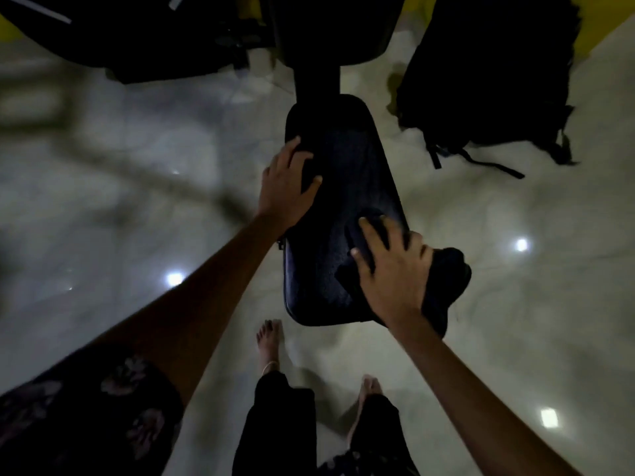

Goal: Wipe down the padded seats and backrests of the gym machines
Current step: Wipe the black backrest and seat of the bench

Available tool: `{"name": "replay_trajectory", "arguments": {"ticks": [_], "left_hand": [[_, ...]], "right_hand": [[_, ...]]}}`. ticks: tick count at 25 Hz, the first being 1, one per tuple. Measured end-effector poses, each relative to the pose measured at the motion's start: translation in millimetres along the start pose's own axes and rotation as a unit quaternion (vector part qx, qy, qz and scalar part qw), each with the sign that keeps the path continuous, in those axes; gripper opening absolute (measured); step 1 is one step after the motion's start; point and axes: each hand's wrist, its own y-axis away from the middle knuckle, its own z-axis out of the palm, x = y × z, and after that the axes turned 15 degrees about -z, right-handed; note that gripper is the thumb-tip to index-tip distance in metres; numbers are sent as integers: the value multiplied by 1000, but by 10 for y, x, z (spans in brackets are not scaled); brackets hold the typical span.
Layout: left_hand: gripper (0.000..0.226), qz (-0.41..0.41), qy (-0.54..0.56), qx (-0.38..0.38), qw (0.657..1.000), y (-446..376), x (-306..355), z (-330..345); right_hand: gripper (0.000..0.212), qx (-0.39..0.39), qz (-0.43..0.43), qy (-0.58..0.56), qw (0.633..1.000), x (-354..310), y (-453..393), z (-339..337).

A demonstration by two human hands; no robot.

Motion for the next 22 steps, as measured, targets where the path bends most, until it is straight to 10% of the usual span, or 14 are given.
{"name": "replay_trajectory", "arguments": {"ticks": [6,11,18,22], "left_hand": [[69,76,-90,-53,992,-217,-48,228],[65,89,-36,-41,995,-291,-87,235],[60,87,-63,-54,993,-275,-85,220],[57,60,-119,-66,989,-283,55,160]], "right_hand": [[47,-41,-256,-35,965,-409,365,-20],[45,24,119,35,992,-655,191,39],[46,7,-116,4,993,-1027,526,82],[42,62,176,-12,982,-418,629,98]]}}
